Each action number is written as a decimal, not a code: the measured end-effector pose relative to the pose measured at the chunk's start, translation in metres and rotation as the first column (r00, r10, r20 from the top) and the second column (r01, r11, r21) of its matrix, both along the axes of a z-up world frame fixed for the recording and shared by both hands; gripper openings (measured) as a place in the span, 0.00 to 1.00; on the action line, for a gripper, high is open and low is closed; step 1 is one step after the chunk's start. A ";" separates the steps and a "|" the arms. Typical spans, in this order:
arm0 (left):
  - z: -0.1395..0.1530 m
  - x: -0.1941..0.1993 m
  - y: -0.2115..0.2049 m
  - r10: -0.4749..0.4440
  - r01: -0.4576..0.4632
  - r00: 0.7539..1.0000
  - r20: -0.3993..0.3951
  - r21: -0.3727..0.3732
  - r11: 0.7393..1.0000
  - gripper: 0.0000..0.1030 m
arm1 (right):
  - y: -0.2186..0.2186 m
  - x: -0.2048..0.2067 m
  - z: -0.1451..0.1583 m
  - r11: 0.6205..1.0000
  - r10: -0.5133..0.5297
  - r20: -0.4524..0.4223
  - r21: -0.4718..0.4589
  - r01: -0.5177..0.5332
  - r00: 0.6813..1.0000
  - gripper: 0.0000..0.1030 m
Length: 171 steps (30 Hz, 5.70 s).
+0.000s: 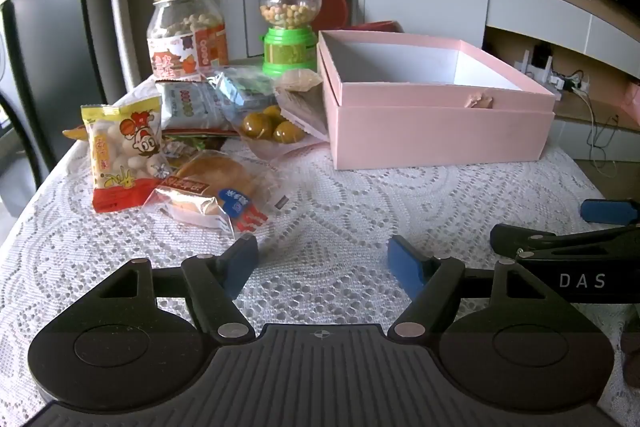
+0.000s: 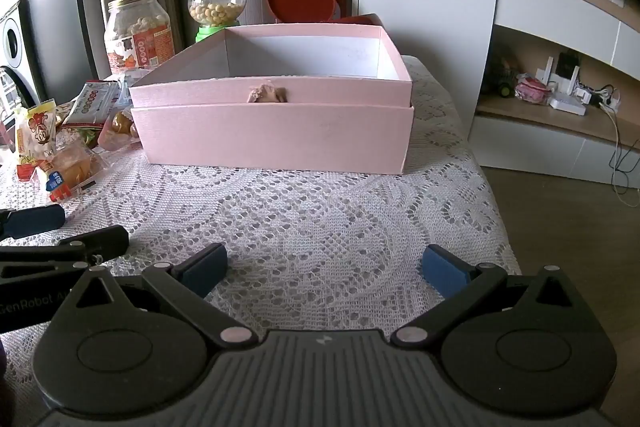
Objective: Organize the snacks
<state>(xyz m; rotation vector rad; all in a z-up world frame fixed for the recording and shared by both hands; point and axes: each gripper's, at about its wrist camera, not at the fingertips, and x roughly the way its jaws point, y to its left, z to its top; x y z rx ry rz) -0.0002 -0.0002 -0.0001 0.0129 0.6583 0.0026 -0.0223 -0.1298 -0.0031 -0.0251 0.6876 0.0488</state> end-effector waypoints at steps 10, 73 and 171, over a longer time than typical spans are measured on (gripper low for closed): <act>0.000 0.000 0.000 0.000 0.000 1.000 0.001 0.002 1.000 0.76 | 0.000 0.000 0.000 1.000 0.000 0.000 0.000 0.000 1.000 1.00; 0.000 0.000 -0.001 0.002 -0.002 1.000 0.001 0.004 1.000 0.77 | 0.000 0.001 0.000 1.000 0.000 0.000 0.002 0.000 1.000 1.00; 0.081 0.187 0.049 -0.211 0.189 0.977 -0.007 -0.417 0.889 0.54 | -0.009 -0.019 0.036 0.863 0.488 -0.219 -0.027 -0.505 0.845 0.54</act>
